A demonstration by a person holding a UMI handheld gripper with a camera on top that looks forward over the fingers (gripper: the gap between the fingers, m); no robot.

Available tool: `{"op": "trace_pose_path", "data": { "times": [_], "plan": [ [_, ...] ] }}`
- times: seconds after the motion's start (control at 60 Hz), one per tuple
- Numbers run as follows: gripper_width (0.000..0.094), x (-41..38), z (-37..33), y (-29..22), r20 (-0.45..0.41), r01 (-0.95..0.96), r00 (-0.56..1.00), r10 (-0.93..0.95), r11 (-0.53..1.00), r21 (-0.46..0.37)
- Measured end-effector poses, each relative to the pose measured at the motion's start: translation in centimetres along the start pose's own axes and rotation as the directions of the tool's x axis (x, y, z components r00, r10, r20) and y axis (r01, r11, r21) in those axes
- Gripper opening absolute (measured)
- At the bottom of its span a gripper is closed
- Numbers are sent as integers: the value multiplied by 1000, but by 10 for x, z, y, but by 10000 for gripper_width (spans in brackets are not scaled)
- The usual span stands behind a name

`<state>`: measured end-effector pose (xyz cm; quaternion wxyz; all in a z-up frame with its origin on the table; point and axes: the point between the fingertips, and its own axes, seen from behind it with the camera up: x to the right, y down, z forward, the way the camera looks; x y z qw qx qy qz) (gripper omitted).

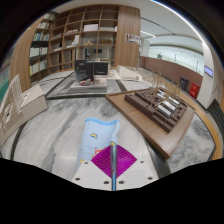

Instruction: Fold towel

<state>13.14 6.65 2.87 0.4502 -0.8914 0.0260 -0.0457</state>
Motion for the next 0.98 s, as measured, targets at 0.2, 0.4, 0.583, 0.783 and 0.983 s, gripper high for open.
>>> {"op": "trace_pose_path", "data": {
  "times": [0.2,0.4,0.583,0.783,0.983],
  "plan": [
    [847,0,-13,-2,127,-121,984,121,993,-7],
    [830,10,-84,-18,147,-71,988,56,993,99],
    [832,-4,-175,-13,164,-16,986,-16,982,190],
    [833,-10,-230,-6,205,-58,979,7,968,243],
    [830,10,-223,3,213,-122,974,73,966,227]
  ]
}}
